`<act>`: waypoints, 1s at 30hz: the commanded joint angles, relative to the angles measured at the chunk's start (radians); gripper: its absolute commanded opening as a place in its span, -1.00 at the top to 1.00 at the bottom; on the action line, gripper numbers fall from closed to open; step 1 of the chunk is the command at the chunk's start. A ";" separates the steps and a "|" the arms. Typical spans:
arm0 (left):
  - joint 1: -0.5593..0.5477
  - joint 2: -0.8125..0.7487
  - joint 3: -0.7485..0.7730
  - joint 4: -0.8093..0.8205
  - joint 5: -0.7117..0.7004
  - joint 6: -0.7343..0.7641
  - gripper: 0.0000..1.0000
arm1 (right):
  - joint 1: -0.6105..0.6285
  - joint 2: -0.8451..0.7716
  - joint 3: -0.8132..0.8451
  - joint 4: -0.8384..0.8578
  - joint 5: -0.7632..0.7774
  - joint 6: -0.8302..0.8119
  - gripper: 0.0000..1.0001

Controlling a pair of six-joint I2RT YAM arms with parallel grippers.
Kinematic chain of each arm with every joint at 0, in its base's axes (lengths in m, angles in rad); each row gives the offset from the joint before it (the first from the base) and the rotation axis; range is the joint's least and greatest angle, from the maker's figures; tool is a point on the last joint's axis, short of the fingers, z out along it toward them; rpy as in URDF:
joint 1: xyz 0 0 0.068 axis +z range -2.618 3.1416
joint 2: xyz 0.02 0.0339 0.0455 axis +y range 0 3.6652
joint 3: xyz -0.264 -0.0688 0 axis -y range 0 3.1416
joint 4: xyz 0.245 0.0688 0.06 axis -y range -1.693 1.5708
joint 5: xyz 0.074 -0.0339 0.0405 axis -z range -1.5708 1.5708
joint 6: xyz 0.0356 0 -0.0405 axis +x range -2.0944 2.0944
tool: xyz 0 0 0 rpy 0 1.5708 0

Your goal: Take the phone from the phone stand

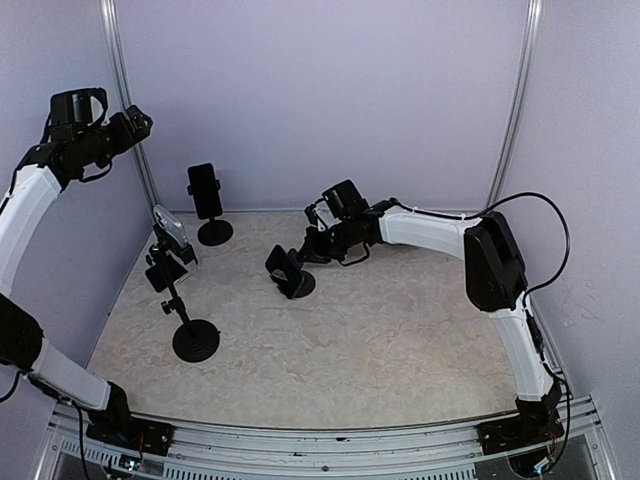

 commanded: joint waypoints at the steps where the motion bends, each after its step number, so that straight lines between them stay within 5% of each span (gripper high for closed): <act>1: -0.089 0.071 0.120 -0.043 -0.044 0.031 -0.97 | -0.037 -0.100 -0.066 0.077 -0.006 -0.010 1.00; 18: -0.549 0.351 0.446 -0.151 -0.224 0.123 -0.97 | -0.174 -0.438 -0.591 0.259 -0.040 -0.004 1.00; 30: -0.749 0.446 0.432 -0.128 -0.228 0.064 -0.95 | -0.254 -0.610 -0.858 0.346 -0.085 0.023 1.00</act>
